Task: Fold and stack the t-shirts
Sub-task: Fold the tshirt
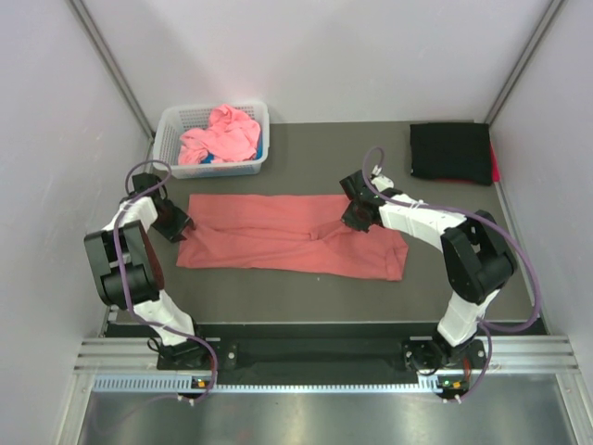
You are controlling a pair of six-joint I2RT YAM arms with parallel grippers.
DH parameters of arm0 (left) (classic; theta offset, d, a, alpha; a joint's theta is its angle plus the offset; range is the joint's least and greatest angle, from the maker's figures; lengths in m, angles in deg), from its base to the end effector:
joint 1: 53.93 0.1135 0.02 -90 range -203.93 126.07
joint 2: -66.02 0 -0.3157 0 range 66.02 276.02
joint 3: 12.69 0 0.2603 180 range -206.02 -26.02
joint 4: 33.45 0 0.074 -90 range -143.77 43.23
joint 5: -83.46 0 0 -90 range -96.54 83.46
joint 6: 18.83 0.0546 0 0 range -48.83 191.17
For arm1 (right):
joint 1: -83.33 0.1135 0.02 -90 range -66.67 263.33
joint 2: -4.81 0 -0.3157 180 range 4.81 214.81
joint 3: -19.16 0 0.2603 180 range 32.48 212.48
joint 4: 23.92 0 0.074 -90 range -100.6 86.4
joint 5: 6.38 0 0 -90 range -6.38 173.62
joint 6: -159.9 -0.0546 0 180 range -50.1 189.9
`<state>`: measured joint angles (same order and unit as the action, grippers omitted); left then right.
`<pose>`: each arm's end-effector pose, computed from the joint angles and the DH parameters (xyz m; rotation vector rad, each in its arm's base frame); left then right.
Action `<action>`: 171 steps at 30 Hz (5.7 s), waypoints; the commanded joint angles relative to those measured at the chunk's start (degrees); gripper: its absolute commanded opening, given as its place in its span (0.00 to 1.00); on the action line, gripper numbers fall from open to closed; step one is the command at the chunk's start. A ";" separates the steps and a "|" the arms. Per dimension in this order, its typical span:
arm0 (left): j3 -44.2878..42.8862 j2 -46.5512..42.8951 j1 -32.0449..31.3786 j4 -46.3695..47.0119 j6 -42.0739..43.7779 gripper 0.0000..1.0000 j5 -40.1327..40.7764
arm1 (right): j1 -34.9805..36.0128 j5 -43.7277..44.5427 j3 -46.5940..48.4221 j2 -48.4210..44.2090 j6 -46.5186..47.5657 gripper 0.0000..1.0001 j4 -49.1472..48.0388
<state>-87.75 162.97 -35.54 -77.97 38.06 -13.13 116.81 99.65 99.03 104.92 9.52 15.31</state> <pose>0.3351 0.1048 0.2123 -1.1602 2.4812 -0.2297 0.3285 0.1992 0.2253 0.6928 2.4729 0.2649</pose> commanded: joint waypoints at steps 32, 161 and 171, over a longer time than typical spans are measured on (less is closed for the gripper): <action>1.18 -4.57 0.07 -0.45 -1.70 0.00 12.22 | -0.34 3.04 3.94 -0.81 10.19 0.00 -7.72; -1.72 -4.57 -2.73 1.85 5.14 0.32 -1.01 | -19.85 -18.23 -21.55 -13.37 29.88 0.25 -14.05; -5.58 -1.94 -4.86 -3.25 11.22 0.40 8.08 | -19.85 -19.90 -21.37 -14.42 31.02 0.25 -14.22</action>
<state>-89.26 160.85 -40.52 -79.55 46.22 -9.32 97.53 80.35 76.75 91.89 39.32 3.44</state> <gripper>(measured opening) 0.394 0.253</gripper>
